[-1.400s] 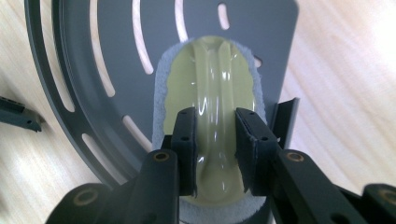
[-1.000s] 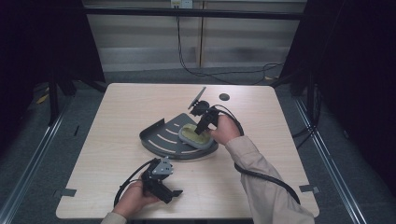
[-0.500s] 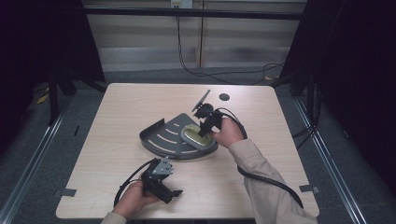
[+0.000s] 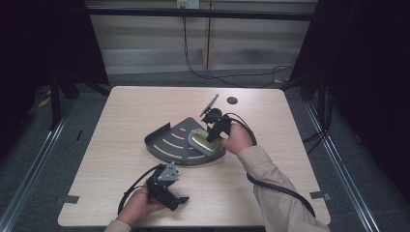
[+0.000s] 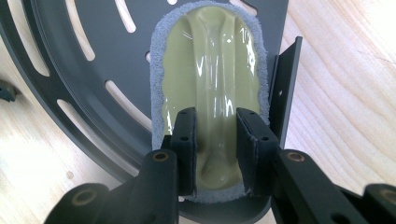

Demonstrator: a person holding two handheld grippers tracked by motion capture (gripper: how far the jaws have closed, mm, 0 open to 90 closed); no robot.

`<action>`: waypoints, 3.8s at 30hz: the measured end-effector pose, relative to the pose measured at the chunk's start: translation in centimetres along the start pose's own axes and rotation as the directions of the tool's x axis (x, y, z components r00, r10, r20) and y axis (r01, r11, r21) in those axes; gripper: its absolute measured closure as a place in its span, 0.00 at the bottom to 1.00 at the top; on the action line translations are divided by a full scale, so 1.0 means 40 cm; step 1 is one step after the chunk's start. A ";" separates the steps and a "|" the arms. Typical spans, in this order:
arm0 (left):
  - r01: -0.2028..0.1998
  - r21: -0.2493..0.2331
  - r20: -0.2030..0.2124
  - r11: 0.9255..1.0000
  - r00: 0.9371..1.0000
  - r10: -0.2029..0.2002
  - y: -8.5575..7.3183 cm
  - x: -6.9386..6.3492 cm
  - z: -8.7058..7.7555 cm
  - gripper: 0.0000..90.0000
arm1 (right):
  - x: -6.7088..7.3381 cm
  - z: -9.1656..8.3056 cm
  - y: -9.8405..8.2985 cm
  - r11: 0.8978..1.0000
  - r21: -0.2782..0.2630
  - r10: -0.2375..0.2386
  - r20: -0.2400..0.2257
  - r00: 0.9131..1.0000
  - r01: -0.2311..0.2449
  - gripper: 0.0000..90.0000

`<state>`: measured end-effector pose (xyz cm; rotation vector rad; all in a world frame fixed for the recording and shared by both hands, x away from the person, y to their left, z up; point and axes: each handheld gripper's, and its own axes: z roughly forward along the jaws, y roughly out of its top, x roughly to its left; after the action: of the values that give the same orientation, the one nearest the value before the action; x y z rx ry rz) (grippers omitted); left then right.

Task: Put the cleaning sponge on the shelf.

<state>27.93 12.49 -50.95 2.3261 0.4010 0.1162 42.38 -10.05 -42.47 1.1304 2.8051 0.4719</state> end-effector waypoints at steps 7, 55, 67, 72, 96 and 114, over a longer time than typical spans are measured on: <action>0.000 0.000 0.000 1.000 1.000 0.000 0.000 0.000 0.000 0.00 | 0.005 0.001 -0.003 1.000 -0.004 -0.003 0.003 1.000 0.003 0.77; -0.001 0.004 0.006 1.000 1.000 0.001 0.000 0.001 -0.001 0.00 | 0.000 -0.066 -0.022 0.999 0.018 -0.048 0.010 0.999 0.048 0.23; -0.001 0.004 0.006 1.000 1.000 0.001 0.000 0.001 -0.001 0.00 | -0.003 -0.098 -0.050 0.997 0.031 -0.071 -0.013 0.997 0.072 0.22; 0.001 -0.003 0.000 1.000 1.000 -0.001 0.000 0.000 0.001 0.00 | -0.003 -0.110 -0.062 0.996 0.037 -0.084 -0.019 0.996 0.085 0.21; 0.000 -0.004 0.000 1.000 1.000 0.000 0.000 0.000 0.001 0.00 | 0.001 -0.147 -0.127 0.989 0.046 -0.134 -0.064 0.989 0.138 0.19; 0.005 -0.002 -0.003 1.000 1.000 -0.005 0.000 -0.001 0.000 0.00 | 0.005 -0.139 -0.196 0.983 0.068 -0.166 -0.059 0.984 0.170 0.19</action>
<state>27.87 12.48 -50.97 2.3234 0.4077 0.1183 35.97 -16.65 -39.62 0.8945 2.9535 0.3926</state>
